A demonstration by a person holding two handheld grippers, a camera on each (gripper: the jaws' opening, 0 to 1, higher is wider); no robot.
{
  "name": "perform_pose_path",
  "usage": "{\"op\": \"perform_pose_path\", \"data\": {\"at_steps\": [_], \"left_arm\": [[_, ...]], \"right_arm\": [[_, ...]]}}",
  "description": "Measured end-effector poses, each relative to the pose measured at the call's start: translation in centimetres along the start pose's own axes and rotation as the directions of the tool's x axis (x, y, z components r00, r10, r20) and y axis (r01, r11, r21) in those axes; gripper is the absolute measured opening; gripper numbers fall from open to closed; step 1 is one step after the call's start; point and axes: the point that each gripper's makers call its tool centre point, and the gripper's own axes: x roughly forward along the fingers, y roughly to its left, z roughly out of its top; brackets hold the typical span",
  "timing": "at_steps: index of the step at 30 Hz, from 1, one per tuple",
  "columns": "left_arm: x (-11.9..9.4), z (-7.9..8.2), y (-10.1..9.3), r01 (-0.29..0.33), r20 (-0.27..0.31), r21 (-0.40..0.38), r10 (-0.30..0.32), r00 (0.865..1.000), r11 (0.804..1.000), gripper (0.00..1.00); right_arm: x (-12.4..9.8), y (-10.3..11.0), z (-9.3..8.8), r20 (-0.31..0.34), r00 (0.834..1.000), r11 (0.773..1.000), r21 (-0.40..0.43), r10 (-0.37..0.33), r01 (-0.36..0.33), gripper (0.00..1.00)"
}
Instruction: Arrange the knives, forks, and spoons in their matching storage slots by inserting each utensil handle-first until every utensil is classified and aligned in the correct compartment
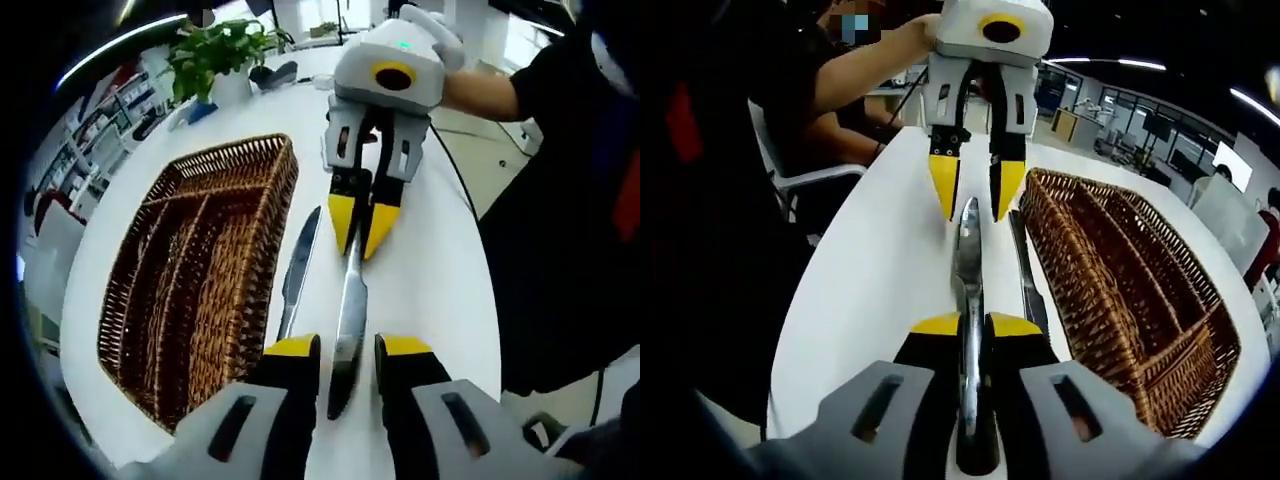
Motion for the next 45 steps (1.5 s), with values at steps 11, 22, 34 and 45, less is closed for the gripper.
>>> {"op": "perform_pose_path", "data": {"at_steps": [11, 22, 34, 45], "left_arm": [[-2.5, 1.8, 0.5, -0.146, 0.293, -0.142, 0.182, 0.939, 0.979, 0.42], [-5.9, 3.0, -0.2, -0.204, 0.495, -0.307, 0.339, 0.8, 0.93, 0.63], [-8.0, 1.7, -0.2, -0.276, 0.5, -0.373, 0.442, 0.745, 0.886, 0.73], [-8.8, 0.8, 0.0, -0.282, 0.487, -0.435, 0.488, 0.725, 0.855, 0.87]], "right_arm": [[-1.5, -1.7, 1.0, 0.014, 0.999, 0.999, 0.006, -0.045, 0.044, 0.06], [-2.7, -4.0, 2.7, 0.035, 0.996, 0.997, -0.006, -0.079, 0.08, 0.06], [-3.0, -6.8, 4.3, 0.04, 0.996, 0.997, -0.032, -0.075, 0.076, 0.06], [-1.9, -8.8, 4.6, 0.006, 0.999, 0.998, -0.056, -0.036, 0.036, 0.06]]}}
